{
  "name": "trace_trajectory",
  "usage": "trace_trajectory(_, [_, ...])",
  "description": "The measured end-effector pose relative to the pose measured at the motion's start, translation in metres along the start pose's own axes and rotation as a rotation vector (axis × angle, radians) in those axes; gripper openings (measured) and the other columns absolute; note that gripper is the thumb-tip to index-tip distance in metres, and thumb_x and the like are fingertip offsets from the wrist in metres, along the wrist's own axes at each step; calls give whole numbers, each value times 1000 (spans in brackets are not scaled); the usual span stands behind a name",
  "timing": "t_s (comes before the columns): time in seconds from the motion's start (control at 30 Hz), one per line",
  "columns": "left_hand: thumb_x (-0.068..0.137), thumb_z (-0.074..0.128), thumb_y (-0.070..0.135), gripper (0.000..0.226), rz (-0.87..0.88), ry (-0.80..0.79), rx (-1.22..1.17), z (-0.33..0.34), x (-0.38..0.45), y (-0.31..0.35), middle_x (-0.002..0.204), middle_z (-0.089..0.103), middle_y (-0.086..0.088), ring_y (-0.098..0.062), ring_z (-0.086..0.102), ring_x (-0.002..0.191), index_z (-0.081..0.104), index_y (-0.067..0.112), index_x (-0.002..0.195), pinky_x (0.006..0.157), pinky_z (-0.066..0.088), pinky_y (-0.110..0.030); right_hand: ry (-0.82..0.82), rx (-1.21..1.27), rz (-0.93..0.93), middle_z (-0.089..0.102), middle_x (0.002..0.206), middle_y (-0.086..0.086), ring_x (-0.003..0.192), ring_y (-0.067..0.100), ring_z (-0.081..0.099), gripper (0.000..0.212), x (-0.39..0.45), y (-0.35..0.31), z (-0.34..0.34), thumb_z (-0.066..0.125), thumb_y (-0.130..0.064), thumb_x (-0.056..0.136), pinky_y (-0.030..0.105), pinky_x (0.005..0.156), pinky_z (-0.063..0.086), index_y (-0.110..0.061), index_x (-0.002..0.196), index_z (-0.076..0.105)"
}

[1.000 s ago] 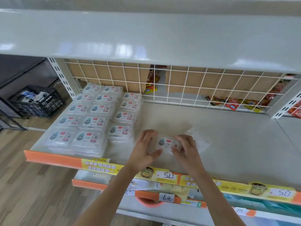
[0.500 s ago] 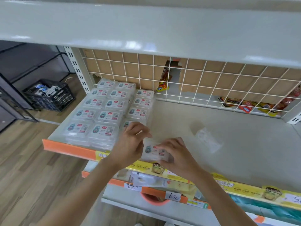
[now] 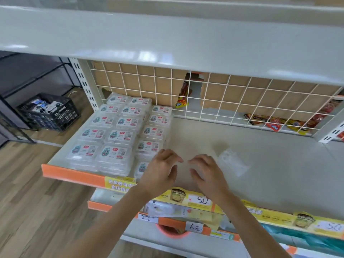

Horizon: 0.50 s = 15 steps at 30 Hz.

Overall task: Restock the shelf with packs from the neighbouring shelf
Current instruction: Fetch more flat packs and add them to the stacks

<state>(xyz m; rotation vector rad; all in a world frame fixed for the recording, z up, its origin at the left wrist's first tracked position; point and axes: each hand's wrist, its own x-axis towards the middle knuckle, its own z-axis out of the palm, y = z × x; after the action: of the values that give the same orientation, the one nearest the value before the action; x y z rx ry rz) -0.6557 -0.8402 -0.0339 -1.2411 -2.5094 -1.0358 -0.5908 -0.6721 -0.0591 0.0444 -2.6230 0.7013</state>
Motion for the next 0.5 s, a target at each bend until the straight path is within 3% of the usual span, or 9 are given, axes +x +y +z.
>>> trace_trajectory(0.07, [73, 48, -1, 30, 4, -60, -39, 21, 6, 7, 95, 60, -4, -19, 52, 91, 64, 9, 95, 73, 40, -17, 124, -141, 57, 60, 94, 4, 86, 20, 46, 23, -6, 23, -16, 50, -20, 75, 39, 65, 51, -13, 90, 66])
trace_trajectory(0.13, [74, 45, 1, 29, 27, -115, -60, 39, 8, 9, 96, 59, -5, -20, 51, 92, 63, 11, 96, 71, 44, -21, 173, -301, 208, 58, 104, 6, 97, 24, 42, 25, -13, 41, -29, 53, -23, 73, 44, 71, 47, -16, 93, 67])
trace_trajectory(0.27, [70, 48, 1, 32, -3, -119, -51, 54, 6, -2, 96, 58, -3, -15, 44, 99, 63, 10, 95, 72, 52, -35, 67, -276, 578, 44, 127, 13, 113, 39, 37, 47, -25, 60, -36, 72, -19, 73, 50, 88, 37, -19, 118, 59])
trace_trajectory(0.37, [72, 47, 14, 33, -26, -66, 1, 52, 6, -2, 101, 57, -1, -17, 45, 102, 55, 19, 104, 75, 51, -37, 39, -119, 465, 54, 116, 11, 103, 36, 49, 46, -24, 56, -39, 75, -14, 70, 43, 88, 43, -13, 115, 61])
trace_trajectory(0.43, [73, 49, 27, 43, -79, -76, 39, 49, 5, 3, 112, 54, 0, -16, 44, 105, 52, 21, 115, 78, 46, -32, -31, 1, 397, 58, 107, 6, 93, 22, 53, 40, -20, 39, -38, 70, -24, 77, 27, 86, 41, -15, 114, 60])
trace_trajectory(0.5, [71, 55, 31, 57, -130, -118, 25, 46, 4, 7, 123, 47, 3, -16, 45, 111, 46, 19, 126, 78, 39, -25, -67, 188, 416, 59, 93, 1, 76, 10, 53, 38, -18, 18, -32, 55, -43, 83, 13, 71, 37, -21, 114, 59])
